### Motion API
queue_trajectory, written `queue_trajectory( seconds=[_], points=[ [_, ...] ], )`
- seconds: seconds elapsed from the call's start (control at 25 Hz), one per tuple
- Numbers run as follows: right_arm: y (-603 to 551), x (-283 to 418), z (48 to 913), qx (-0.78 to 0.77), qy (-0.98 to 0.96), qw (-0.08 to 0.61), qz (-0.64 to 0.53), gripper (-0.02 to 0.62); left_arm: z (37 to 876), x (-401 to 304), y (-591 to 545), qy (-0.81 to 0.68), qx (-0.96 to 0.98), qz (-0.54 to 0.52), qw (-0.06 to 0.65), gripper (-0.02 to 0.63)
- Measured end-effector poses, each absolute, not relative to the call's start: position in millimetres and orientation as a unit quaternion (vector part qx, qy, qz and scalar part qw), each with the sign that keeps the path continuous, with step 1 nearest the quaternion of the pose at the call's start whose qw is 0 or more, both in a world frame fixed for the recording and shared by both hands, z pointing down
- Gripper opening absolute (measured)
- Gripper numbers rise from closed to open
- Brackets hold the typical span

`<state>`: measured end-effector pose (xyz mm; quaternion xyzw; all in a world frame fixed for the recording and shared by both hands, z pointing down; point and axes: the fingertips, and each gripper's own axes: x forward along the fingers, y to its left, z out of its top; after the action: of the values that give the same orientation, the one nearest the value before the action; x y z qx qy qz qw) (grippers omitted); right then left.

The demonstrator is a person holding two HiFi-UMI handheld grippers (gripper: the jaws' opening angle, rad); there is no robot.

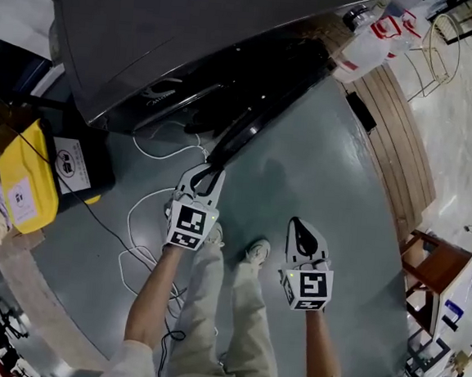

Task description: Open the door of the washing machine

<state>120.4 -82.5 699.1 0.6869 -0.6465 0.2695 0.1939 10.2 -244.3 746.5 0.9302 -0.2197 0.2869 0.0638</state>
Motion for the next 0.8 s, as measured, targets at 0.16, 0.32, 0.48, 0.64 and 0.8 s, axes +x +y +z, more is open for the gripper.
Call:
queue_trajectory(
  seconds=[0.16,0.32,0.48,0.64,0.8],
  points=[
    [-65.5,127.8,702.8,0.696,-0.635,0.189,0.276,-0.001,748.0,18.5,-224.6,-0.218,0.929,0.289,0.071,0.054],
    [-48.7,133.2,705.2,0.704,-0.625,0.185,0.281,-0.002,748.5,28.9,-202.5,-0.207,0.931,0.289,0.081,0.055],
    [-30.5,145.0,707.8,0.714,-0.612,0.181,0.287,-0.001,750.4,47.1,-174.9,-0.190,0.933,0.290,0.094,0.057],
    [-13.9,157.1,705.6,0.727,-0.597,0.174,0.292,-0.001,750.4,65.9,-148.3,-0.174,0.936,0.288,0.103,0.064],
    [0.3,171.4,705.6,0.739,-0.582,0.169,0.293,-0.001,751.4,85.5,-124.3,-0.149,0.939,0.292,0.103,0.076]
  ],
)
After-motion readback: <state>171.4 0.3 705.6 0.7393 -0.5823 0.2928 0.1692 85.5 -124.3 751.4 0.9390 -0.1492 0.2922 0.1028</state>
